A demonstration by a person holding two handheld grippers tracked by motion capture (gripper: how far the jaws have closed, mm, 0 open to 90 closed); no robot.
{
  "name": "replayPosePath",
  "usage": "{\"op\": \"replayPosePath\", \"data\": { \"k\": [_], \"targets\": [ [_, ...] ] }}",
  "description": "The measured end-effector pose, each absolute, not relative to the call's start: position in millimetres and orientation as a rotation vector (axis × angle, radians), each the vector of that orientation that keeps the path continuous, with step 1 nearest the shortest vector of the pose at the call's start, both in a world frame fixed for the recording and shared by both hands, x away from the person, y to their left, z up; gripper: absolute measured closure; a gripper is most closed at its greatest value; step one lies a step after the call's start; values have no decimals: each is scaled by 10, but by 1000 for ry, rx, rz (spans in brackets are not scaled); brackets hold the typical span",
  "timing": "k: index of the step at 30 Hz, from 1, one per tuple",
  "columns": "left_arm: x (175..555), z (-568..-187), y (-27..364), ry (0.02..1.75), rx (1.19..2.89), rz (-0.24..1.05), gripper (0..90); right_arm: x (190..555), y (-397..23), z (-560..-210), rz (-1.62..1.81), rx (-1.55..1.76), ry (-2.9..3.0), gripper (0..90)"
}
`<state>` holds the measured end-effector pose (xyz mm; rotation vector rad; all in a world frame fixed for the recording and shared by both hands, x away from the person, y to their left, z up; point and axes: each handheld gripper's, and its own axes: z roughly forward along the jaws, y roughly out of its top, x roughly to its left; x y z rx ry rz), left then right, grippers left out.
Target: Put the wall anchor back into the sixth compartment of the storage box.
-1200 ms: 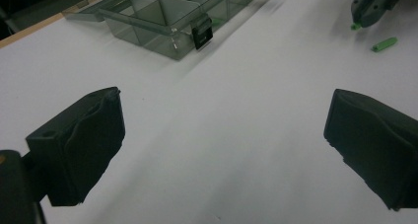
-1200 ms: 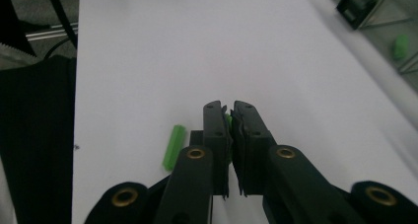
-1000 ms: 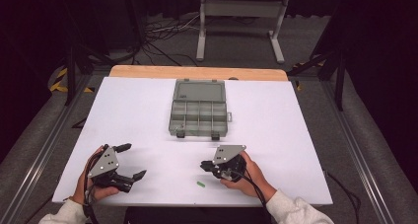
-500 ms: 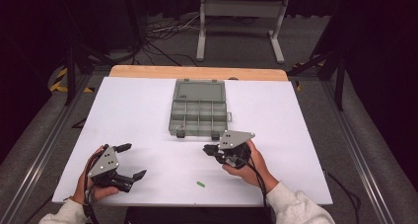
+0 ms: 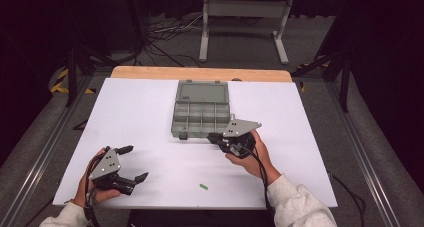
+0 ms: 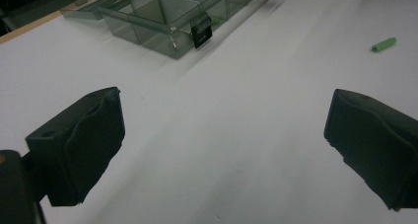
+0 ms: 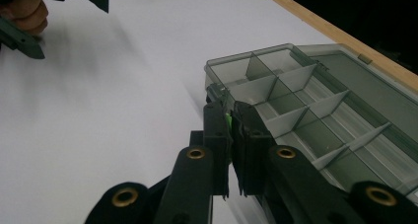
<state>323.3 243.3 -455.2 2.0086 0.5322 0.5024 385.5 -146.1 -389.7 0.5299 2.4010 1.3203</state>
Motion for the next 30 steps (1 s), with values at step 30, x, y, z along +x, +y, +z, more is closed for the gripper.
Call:
{"op": "replayPosePath", "data": {
  "k": [30],
  "targets": [
    [3221, -4546, 2420, 522, 2008, 502, 31, 4374, -1006, -4040, 1279, 612, 2440, 857]
  ]
}}
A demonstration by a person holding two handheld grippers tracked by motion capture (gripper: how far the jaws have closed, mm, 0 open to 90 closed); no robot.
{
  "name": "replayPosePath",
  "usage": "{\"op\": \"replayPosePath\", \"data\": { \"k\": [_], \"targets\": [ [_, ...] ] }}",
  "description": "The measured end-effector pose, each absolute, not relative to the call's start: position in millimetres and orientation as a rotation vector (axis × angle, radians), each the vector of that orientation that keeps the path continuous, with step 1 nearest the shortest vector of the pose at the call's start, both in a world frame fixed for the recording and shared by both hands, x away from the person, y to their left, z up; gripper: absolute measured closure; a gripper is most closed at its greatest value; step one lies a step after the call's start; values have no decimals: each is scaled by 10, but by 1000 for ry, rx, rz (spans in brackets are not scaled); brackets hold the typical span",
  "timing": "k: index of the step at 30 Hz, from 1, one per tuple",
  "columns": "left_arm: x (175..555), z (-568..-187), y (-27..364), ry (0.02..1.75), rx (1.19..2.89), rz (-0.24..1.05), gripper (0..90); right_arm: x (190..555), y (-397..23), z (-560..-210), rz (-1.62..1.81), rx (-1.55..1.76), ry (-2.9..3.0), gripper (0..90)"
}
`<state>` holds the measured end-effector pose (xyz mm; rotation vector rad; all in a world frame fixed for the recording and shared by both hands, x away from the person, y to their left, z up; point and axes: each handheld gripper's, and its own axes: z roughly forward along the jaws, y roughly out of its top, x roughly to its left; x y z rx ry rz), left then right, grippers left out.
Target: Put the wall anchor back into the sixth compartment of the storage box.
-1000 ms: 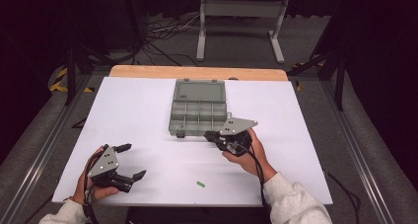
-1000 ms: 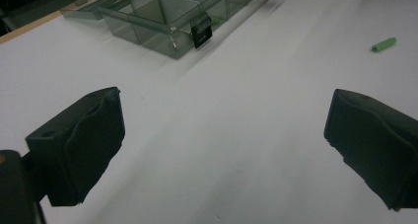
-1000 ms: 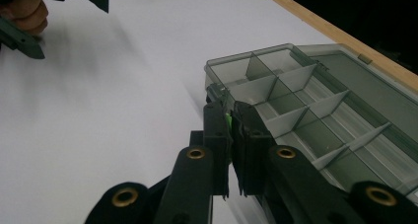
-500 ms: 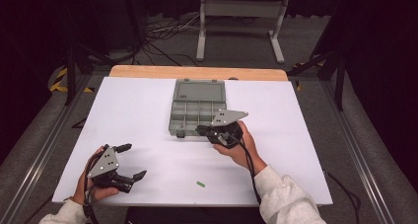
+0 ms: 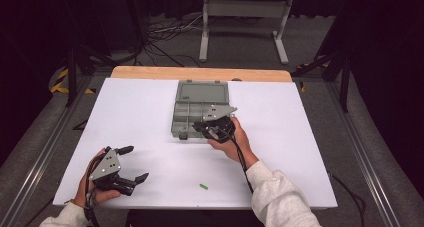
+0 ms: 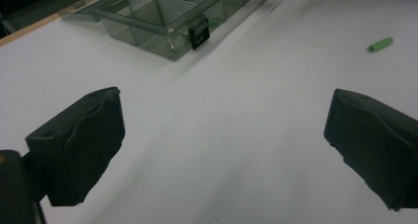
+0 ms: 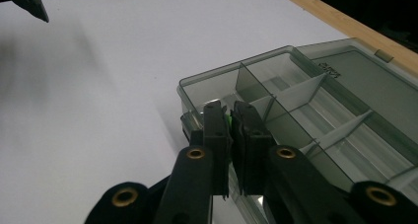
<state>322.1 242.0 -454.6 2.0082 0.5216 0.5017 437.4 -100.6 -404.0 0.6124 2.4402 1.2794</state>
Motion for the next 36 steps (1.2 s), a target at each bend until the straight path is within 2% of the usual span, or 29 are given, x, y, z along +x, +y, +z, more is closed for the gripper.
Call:
{"op": "replayPosePath", "data": {
  "k": [11, 36],
  "targets": [
    [3223, -4547, 2428, 517, 2009, 500, 31, 4556, -929, -4121, 1240, 681, 2444, 856],
    [3218, -4550, 2420, 521, 2011, 492, 31, 4623, -908, -4200, 1200, 729, 2444, 844]
  ]
}}
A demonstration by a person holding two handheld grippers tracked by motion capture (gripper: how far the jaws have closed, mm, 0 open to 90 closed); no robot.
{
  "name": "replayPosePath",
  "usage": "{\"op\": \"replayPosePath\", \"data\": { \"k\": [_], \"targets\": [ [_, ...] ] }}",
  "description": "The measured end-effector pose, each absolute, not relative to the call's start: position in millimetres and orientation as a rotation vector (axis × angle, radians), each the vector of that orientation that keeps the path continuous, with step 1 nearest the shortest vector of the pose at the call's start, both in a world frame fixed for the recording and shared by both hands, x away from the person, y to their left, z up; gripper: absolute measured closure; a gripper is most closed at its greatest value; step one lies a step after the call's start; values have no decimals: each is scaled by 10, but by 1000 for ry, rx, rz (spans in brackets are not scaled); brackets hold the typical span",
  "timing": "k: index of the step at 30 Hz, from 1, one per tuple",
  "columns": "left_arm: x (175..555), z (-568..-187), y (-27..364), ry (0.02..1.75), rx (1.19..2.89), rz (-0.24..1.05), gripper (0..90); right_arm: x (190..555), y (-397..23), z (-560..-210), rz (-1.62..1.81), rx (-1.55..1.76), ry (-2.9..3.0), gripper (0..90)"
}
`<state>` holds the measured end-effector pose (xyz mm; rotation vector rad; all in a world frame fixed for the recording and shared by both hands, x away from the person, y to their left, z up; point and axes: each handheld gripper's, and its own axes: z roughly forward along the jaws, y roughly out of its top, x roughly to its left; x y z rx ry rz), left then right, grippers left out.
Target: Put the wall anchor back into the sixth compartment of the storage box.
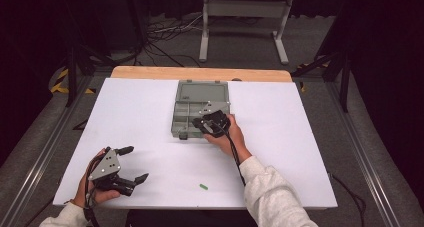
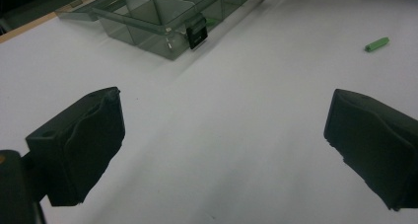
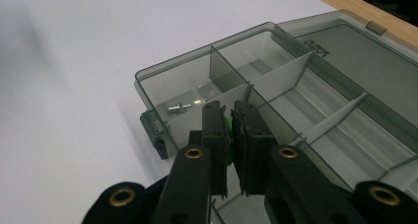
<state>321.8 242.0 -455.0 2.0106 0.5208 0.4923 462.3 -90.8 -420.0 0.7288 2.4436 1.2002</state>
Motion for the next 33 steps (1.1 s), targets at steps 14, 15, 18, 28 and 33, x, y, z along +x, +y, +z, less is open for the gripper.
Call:
{"op": "replayPosePath", "data": {
  "k": [14, 15, 18, 28, 33],
  "targets": [
    [3217, -4549, 2426, 521, 2012, 498, 31, 4473, -1015, -4067, 1272, 694, 2392, 788],
    [3216, -4549, 2424, 523, 2012, 500, 31, 4445, -1031, -4052, 1278, 678, 2389, 786],
    [3220, -4549, 2422, 523, 2013, 501, 31, 4367, -1074, -4012, 1277, 655, 2385, 780],
    [3225, -4551, 2412, 521, 2020, 499, 32, 4174, -1233, -3914, 1326, 613, 2354, 756],
    [3224, -4552, 2414, 524, 2019, 497, 32, 4066, -1298, -3897, 1330, 591, 2344, 735]
  ]
}}
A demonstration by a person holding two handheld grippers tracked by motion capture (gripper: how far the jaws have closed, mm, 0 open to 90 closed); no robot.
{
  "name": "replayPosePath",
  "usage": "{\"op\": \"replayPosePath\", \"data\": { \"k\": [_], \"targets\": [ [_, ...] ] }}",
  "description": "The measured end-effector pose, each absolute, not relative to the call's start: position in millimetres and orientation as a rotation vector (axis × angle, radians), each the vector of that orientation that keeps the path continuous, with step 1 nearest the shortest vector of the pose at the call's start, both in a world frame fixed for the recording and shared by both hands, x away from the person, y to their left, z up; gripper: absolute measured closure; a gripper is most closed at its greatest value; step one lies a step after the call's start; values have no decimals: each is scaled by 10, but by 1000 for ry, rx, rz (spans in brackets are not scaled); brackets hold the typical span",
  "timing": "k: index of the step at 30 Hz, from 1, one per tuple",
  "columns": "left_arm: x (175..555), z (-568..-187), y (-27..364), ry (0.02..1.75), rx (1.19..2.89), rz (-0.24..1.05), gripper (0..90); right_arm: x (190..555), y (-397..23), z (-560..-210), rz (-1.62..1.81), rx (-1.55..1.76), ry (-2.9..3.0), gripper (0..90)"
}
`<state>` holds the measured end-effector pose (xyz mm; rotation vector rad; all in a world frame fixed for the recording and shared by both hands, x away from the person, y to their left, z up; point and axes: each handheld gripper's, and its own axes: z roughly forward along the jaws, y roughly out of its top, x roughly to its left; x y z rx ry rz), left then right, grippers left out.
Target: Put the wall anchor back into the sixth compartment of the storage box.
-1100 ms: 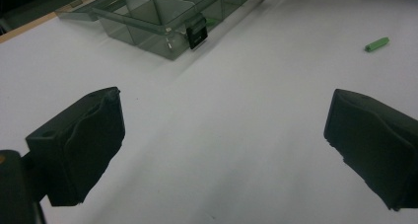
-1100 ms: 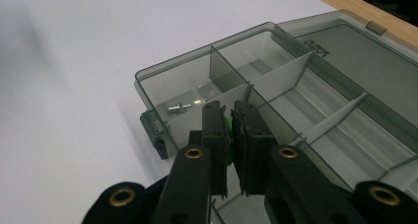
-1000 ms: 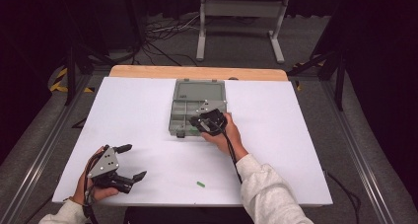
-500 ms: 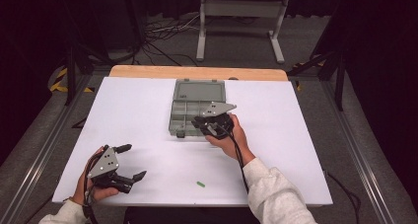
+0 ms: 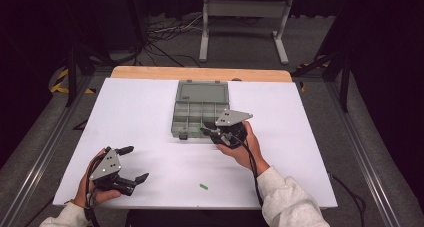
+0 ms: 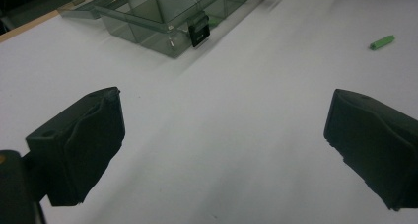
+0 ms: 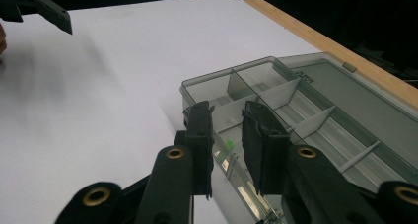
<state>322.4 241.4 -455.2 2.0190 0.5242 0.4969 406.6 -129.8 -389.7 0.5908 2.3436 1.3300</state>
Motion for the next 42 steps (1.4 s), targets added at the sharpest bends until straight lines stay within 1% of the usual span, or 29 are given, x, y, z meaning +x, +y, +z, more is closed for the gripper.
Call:
{"op": "replayPosePath", "data": {
  "k": [13, 14, 17, 21, 27, 34, 35, 37, 42],
  "targets": [
    [3225, -4551, 2409, 522, 2022, 503, 32, 3846, -1442, -3824, 1358, 561, 2334, 691],
    [3224, -4551, 2408, 521, 2023, 504, 32, 3819, -1458, -3810, 1361, 559, 2333, 674],
    [3224, -4551, 2410, 521, 2022, 503, 32, 3789, -1473, -3798, 1368, 551, 2329, 667],
    [3222, -4551, 2410, 520, 2023, 503, 32, 3731, -1493, -3809, 1363, 548, 2345, 620],
    [3229, -4552, 2406, 519, 2025, 504, 32, 3675, -1502, -3825, 1356, 539, 2355, 589],
    [3226, -4552, 2405, 522, 2024, 502, 32, 3603, -1519, -3834, 1355, 543, 2362, 509],
    [3227, -4552, 2406, 519, 2026, 505, 32, 3587, -1528, -3839, 1354, 541, 2364, 480],
    [3225, -4553, 2405, 523, 2023, 501, 32, 3577, -1532, -3842, 1352, 541, 2367, 465],
    [3226, -4551, 2403, 520, 2023, 504, 31, 3540, -1551, -3878, 1337, 554, 2364, 323]
  ]
}}
